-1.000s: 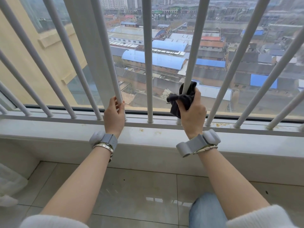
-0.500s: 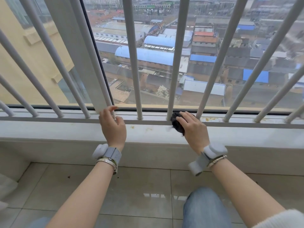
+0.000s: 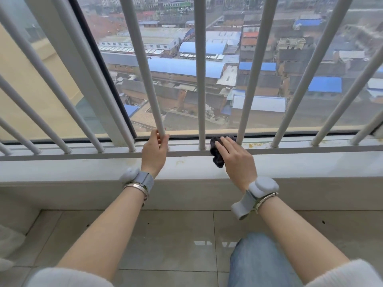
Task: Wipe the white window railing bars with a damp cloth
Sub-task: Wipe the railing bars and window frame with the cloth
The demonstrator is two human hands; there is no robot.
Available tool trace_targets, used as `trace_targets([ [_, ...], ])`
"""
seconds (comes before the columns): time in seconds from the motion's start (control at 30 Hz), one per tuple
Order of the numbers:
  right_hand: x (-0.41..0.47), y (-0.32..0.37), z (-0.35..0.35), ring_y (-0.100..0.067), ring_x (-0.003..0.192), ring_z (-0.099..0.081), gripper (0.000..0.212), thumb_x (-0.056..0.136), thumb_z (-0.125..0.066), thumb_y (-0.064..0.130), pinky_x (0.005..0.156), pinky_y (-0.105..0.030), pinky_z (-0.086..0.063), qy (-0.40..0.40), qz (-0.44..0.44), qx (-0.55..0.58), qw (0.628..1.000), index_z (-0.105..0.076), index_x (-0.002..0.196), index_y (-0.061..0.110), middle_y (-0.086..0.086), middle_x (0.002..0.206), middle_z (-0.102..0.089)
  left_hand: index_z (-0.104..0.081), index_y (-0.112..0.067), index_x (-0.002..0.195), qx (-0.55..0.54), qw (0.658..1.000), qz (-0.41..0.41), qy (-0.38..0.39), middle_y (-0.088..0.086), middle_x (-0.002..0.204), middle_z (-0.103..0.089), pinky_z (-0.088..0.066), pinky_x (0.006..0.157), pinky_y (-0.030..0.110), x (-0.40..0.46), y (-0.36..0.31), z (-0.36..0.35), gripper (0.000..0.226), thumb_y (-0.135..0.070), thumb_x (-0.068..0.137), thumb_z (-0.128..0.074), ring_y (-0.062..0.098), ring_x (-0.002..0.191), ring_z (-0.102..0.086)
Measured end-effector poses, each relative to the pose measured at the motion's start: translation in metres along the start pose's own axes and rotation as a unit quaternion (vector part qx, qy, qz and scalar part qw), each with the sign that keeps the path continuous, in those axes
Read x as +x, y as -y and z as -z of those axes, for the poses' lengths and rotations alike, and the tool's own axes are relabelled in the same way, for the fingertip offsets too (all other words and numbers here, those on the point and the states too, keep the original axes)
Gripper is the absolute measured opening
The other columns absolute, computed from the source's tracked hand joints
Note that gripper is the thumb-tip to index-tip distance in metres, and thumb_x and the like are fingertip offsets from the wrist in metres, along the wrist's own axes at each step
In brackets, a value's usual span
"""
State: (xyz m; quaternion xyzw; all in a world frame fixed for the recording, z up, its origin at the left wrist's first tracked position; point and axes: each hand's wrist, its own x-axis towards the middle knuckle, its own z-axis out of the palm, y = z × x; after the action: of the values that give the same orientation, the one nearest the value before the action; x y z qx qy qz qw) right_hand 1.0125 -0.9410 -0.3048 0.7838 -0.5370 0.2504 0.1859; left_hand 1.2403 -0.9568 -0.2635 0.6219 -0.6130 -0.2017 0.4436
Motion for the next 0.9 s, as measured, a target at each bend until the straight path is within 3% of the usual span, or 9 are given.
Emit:
trace_targets([
  [0.2,0.001,0.027,-0.011,-0.030,0.104,-0.064,0.042,0.081,-0.038,0.003,0.090,-0.039,-0.051,0.005,-0.040,0.030,0.999,-0.068,0.110,0.005,-0.015,0.112,-0.066,-0.052,-0.012,0.107,0.019,1.000,0.000,-0.007,0.003,0.087,-0.065,-0.043,0.069,0.019,0.000,0.001,0.001,0.019,-0.026,0.095,-0.047,-0.001,0.070,-0.057],
  [0.33,-0.006,0.004,-0.001,-0.028,0.108,-0.062,0.046,0.082,-0.034,0.002,0.089,-0.036,-0.051,-0.004,0.031,0.031,0.999,-0.066,0.116,0.008,-0.012,0.118,-0.064,-0.053,-0.010,0.108,0.043,0.999,0.017,0.004,0.004,0.091,-0.064,-0.043,0.072,0.025,0.001,-0.005,0.003,0.022,-0.027,0.095,-0.047,0.013,0.078,-0.058],
  [0.53,-0.032,-0.035,0.020,-0.021,0.112,-0.060,0.045,0.082,-0.039,-0.002,0.083,-0.030,-0.053,-0.014,0.103,0.028,0.994,-0.069,0.110,0.015,-0.006,0.121,-0.064,-0.053,-0.008,0.110,0.058,0.997,0.045,-0.010,0.002,0.090,-0.060,-0.038,0.072,0.025,-0.003,-0.015,-0.001,0.024,-0.027,0.096,-0.046,0.015,0.080,-0.054],
  [0.6,-0.041,-0.042,0.031,-0.021,0.106,-0.063,0.040,0.078,-0.054,-0.004,0.071,-0.030,-0.057,-0.014,0.067,0.061,0.996,-0.068,0.110,0.015,-0.005,0.117,-0.065,-0.053,-0.008,0.110,0.059,0.997,0.050,-0.020,0.002,0.090,-0.061,-0.039,0.072,0.027,-0.002,-0.015,-0.002,0.024,-0.026,0.096,-0.046,0.018,0.081,-0.055],
  [0.7,-0.046,-0.053,0.056,-0.027,0.089,-0.066,0.053,0.070,-0.072,0.001,0.057,-0.030,-0.054,-0.008,-0.053,0.138,0.989,-0.057,0.119,0.016,-0.006,0.110,-0.067,-0.053,-0.005,0.108,0.058,0.996,0.054,-0.034,0.003,0.088,-0.061,-0.044,0.074,0.033,-0.003,-0.016,-0.004,0.024,-0.024,0.096,-0.047,0.024,0.082,-0.058],
  [0.8,-0.032,-0.053,0.084,-0.032,0.078,-0.064,0.056,0.076,-0.072,0.006,0.063,-0.026,-0.041,-0.061,-0.168,0.208,0.962,-0.041,0.119,0.021,-0.010,0.098,-0.067,-0.053,-0.004,0.107,0.053,0.996,0.065,-0.028,0.003,0.085,-0.058,-0.042,0.072,0.031,-0.003,-0.021,-0.003,0.023,-0.023,0.096,-0.047,0.024,0.082,-0.057],
  [0.9,0.000,-0.046,0.099,-0.033,0.090,-0.062,0.049,0.082,-0.071,0.015,0.070,-0.023,-0.039,-0.123,-0.257,0.284,0.915,-0.042,0.121,0.012,-0.013,0.107,-0.064,-0.053,-0.004,0.108,0.055,0.996,0.073,-0.018,0.003,0.085,-0.059,-0.039,0.070,0.028,-0.003,-0.022,-0.001,0.023,-0.023,0.096,-0.046,0.023,0.081,-0.056],
])
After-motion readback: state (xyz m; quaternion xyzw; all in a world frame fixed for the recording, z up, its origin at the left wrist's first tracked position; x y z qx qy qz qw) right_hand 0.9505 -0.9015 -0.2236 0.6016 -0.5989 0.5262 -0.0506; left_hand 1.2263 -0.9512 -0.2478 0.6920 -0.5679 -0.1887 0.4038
